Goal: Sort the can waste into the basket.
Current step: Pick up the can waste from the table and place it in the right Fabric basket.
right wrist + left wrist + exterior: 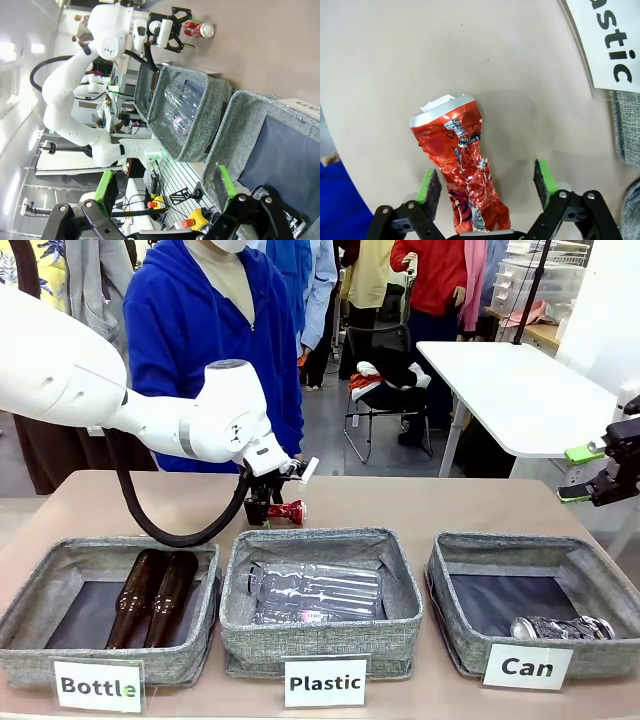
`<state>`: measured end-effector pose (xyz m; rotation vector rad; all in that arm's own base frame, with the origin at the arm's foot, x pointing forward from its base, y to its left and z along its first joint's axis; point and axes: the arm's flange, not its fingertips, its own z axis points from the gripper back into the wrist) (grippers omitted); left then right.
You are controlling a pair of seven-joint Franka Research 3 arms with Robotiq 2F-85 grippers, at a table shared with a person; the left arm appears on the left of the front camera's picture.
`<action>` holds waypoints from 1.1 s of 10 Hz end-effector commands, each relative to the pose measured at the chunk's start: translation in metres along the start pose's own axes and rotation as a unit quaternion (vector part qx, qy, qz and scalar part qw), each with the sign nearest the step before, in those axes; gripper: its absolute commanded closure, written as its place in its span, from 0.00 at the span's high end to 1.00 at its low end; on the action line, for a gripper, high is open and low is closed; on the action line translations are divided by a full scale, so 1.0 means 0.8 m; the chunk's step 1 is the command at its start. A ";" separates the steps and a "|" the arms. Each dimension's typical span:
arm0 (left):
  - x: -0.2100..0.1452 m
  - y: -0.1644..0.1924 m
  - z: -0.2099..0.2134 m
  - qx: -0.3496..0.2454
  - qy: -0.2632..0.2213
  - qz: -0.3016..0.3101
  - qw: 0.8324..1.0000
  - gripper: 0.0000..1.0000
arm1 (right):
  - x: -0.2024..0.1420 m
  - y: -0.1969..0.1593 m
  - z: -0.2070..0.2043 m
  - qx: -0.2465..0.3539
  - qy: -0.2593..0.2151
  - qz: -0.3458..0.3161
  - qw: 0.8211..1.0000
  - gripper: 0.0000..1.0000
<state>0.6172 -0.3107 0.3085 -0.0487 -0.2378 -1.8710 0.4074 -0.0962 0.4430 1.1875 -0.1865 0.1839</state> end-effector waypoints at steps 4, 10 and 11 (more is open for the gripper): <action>0.002 0.006 0.002 -0.006 0.018 0.007 1.000 0.00 | 0.000 0.002 0.004 0.003 0.004 0.008 1.000 1.00; -0.009 -0.003 0.027 0.016 0.020 0.032 0.999 0.00 | 0.000 0.002 0.004 0.003 0.004 0.008 1.000 1.00; -0.013 -0.008 0.043 0.028 0.026 0.047 0.998 0.00 | 0.000 0.002 0.004 0.003 0.004 0.008 1.000 1.00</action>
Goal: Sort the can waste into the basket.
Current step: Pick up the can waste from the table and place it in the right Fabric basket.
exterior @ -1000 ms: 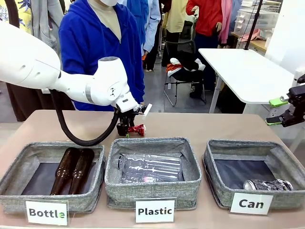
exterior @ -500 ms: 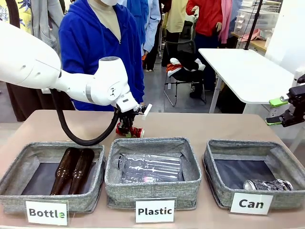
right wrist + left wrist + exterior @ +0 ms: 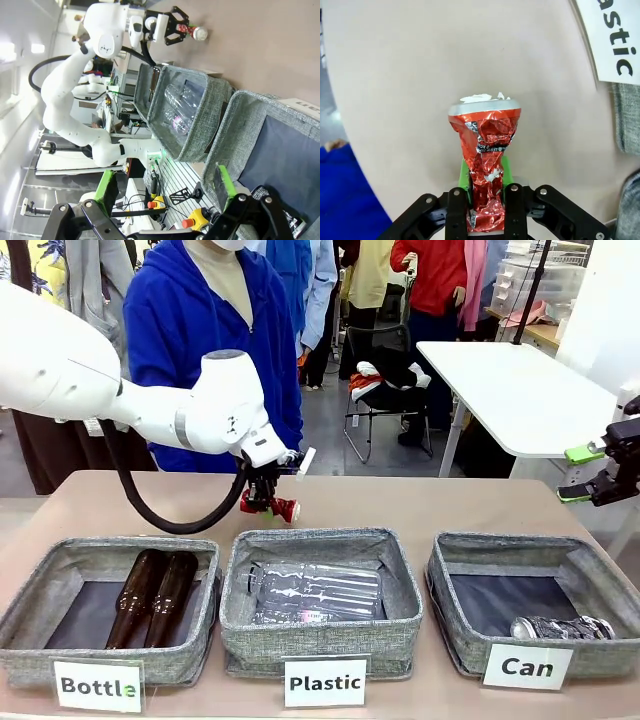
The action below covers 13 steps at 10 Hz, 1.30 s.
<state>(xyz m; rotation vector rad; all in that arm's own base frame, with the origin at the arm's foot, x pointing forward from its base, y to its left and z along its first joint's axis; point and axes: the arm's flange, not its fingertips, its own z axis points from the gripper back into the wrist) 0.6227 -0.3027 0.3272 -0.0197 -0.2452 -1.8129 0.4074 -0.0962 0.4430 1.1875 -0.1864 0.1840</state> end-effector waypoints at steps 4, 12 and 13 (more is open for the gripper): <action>-0.037 -0.113 0.176 0.018 -0.045 0.132 0.990 0.00 | 0.000 0.002 0.004 0.003 0.004 0.008 1.000 1.00; -0.045 -0.226 0.234 0.002 -0.065 0.145 0.987 0.00 | 0.000 0.002 0.004 0.003 0.004 0.008 1.000 1.00; -0.045 -0.226 0.234 0.002 -0.065 0.145 0.987 0.00 | 0.000 0.002 0.004 0.003 0.004 0.008 1.000 1.00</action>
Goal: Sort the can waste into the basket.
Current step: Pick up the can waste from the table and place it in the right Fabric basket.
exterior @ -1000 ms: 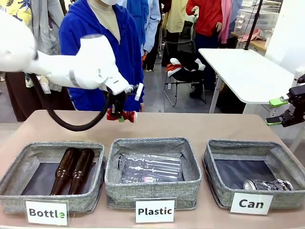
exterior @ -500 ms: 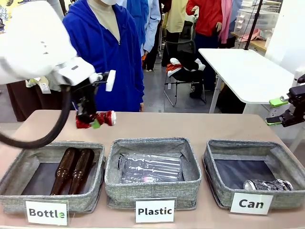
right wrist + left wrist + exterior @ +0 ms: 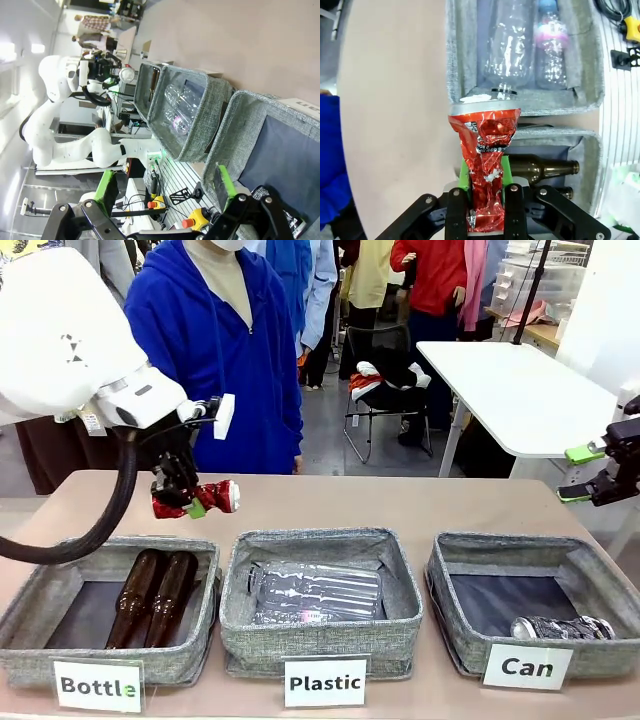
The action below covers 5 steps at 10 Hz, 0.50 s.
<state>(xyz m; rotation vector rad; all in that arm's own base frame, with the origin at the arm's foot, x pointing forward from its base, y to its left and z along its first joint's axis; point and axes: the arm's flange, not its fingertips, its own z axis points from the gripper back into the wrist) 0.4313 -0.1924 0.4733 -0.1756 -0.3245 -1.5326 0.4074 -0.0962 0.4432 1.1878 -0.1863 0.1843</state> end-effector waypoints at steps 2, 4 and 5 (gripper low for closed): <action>0.040 -0.016 -0.002 -0.016 -0.060 -0.010 0.998 0.26 | 0.000 0.000 0.000 0.000 0.000 0.000 1.000 1.00; 0.168 -0.046 0.009 -0.020 -0.108 -0.007 0.994 0.26 | -0.018 0.007 0.056 -0.065 -0.030 -0.017 0.997 1.00; 0.228 -0.056 0.015 -0.027 -0.129 -0.043 0.990 0.26 | -0.030 0.002 0.082 -0.100 -0.056 -0.034 0.993 1.00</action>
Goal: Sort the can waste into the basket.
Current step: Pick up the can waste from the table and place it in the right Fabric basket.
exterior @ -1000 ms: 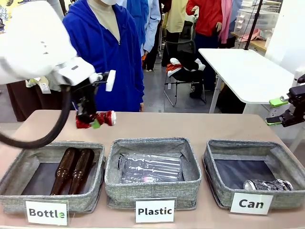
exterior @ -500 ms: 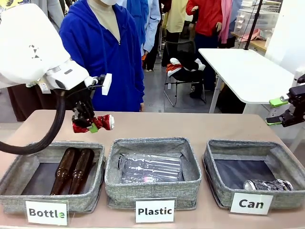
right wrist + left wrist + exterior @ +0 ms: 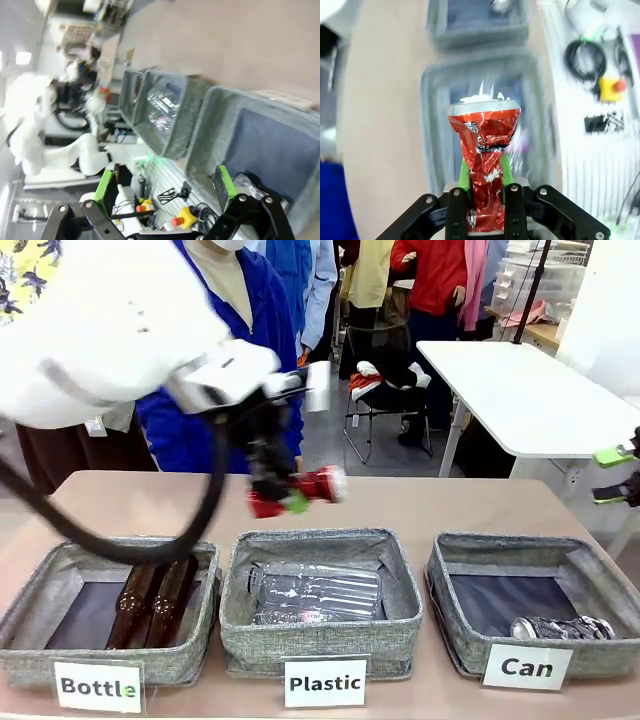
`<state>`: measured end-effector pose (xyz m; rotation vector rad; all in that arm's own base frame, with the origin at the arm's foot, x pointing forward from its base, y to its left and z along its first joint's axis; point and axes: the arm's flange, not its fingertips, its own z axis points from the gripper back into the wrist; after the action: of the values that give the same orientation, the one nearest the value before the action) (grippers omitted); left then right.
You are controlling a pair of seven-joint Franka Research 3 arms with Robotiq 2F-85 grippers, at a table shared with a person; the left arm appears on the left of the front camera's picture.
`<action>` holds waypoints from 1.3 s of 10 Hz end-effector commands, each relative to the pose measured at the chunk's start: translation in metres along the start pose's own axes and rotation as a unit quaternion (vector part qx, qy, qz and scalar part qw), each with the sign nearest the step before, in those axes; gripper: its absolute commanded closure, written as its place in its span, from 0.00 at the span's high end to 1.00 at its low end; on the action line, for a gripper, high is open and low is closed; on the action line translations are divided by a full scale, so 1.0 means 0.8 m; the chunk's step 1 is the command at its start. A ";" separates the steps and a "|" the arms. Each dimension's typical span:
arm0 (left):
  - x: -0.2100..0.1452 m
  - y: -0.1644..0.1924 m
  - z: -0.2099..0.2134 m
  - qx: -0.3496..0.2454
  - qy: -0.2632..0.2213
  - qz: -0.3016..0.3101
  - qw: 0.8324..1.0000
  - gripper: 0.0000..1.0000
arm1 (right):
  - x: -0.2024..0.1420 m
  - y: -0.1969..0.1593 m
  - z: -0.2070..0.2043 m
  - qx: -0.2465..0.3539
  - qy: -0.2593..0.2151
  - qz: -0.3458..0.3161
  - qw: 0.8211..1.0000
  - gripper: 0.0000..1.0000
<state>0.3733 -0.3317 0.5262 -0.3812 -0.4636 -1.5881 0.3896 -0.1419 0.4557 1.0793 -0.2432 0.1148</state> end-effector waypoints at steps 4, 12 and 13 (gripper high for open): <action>0.276 0.023 -0.125 -0.057 -0.036 -0.039 0.997 0.26 | -0.081 -0.024 0.132 -0.048 -0.160 -0.041 0.985 1.00; 0.381 0.058 -0.274 -0.041 0.024 -0.092 0.995 0.26 | -0.152 -0.054 0.192 -0.023 -0.252 -0.061 0.966 1.00; 0.380 0.061 -0.275 -0.045 0.026 -0.093 0.994 0.26 | -0.152 -0.054 0.192 -0.023 -0.252 -0.061 0.966 1.00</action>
<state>0.3998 -0.6843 0.4785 -0.3981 -0.4232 -1.8193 0.2554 -0.2912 0.4515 1.0619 -0.6348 -0.2616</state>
